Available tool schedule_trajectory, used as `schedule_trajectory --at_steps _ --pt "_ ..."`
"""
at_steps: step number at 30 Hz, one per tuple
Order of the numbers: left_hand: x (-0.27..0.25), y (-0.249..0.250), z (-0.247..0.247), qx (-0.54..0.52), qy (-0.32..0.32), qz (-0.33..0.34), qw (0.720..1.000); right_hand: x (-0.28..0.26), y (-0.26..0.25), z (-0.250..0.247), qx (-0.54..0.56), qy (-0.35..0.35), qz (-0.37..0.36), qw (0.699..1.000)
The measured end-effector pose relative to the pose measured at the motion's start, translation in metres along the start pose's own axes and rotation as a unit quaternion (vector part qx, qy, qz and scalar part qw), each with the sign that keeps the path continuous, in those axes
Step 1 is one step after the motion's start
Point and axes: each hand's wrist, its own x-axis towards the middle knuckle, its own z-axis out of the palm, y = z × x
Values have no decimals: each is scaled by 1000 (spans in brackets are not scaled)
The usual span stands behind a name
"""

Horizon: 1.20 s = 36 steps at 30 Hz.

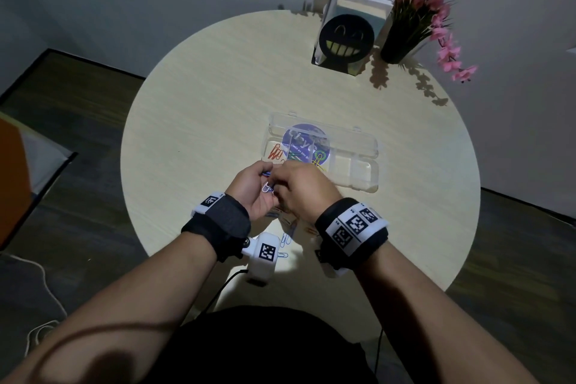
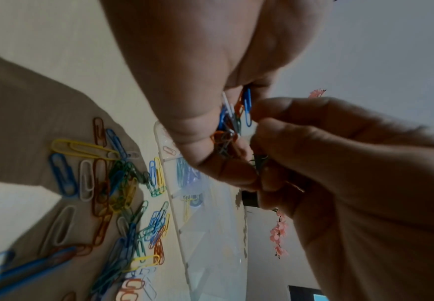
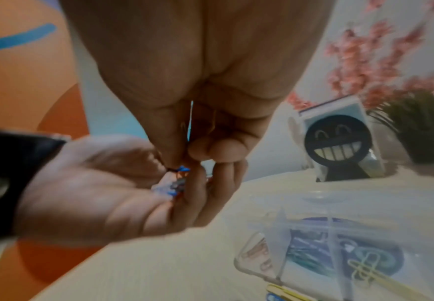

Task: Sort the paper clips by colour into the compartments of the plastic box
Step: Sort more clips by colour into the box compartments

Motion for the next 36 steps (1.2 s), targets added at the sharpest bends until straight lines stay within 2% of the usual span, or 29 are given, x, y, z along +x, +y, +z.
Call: schedule_trajectory --at_steps 3,6,10,16,20,22,24,27,29,32,36 --pt "0 -1 -1 -10 8 -11 1000 1 -1 9 -71 -6 -12 997" --pt "1 -1 0 -13 11 -23 1000 -2 -5 13 -101 37 -45 993" --pt "-2 -1 -1 -23 0 -28 999 -5 -8 17 -107 91 -69 988" --pt "-2 -2 -2 8 11 -49 999 -6 -9 19 -120 76 -85 986" --pt "-4 -1 1 37 3 -55 998 -6 -6 21 -82 90 -93 988" --pt "-3 0 1 28 1 -54 998 -4 -2 22 -40 113 -83 989" --pt "-3 0 3 -7 -12 -44 999 -4 0 19 55 135 -49 988" --pt "-3 -1 8 -9 -23 -21 999 -6 3 7 211 205 25 956" --pt "-1 -2 10 8 -14 -13 1000 -7 8 -1 276 195 67 939" --pt "1 -2 13 18 3 -18 1000 -6 14 -5 319 175 109 925" --pt "0 -2 15 42 -9 -12 999 -7 19 -10 417 175 147 880"
